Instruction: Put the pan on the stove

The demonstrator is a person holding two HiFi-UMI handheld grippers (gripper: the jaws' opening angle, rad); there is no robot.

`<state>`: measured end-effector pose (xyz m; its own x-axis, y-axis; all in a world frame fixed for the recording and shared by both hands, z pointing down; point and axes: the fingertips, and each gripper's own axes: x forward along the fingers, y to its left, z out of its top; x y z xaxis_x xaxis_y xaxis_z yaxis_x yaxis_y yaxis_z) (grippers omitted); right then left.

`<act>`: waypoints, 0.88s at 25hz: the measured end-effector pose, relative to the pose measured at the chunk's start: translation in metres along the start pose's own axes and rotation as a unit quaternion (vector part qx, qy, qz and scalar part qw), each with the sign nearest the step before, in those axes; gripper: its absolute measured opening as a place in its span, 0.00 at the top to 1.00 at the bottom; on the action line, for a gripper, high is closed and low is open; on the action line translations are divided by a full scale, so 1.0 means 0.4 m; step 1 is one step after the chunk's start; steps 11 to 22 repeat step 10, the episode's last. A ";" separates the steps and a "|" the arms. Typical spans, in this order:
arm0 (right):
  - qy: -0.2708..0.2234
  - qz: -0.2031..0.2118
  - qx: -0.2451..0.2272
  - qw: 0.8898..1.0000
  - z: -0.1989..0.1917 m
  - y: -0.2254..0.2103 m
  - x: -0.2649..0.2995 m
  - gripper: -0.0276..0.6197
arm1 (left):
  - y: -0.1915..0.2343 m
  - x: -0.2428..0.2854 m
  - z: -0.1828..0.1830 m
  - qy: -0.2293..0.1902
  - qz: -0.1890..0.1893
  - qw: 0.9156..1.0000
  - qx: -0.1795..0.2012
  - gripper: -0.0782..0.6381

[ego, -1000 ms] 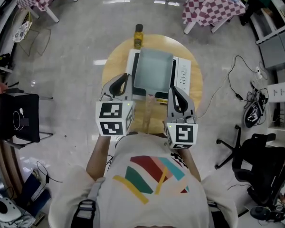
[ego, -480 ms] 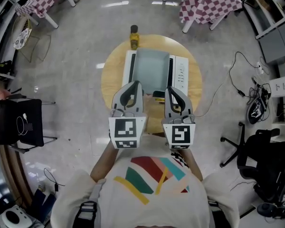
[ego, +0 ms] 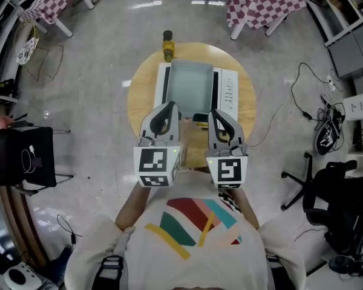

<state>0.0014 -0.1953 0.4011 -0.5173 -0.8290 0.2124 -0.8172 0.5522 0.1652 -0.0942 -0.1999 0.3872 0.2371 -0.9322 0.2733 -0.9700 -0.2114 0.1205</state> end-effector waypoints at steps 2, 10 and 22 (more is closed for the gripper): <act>-0.003 0.000 -0.002 1.000 0.002 -0.001 -0.001 0.96 | -0.002 -0.010 0.018 -0.021 -0.002 1.000 -0.008 0.88; -0.007 0.005 -0.008 1.000 0.002 0.004 0.002 0.96 | 0.002 -0.011 0.033 -0.039 0.005 0.999 0.000 0.88; -0.007 0.005 -0.008 1.000 0.002 0.004 0.002 0.96 | 0.002 -0.011 0.033 -0.039 0.005 0.999 0.000 0.88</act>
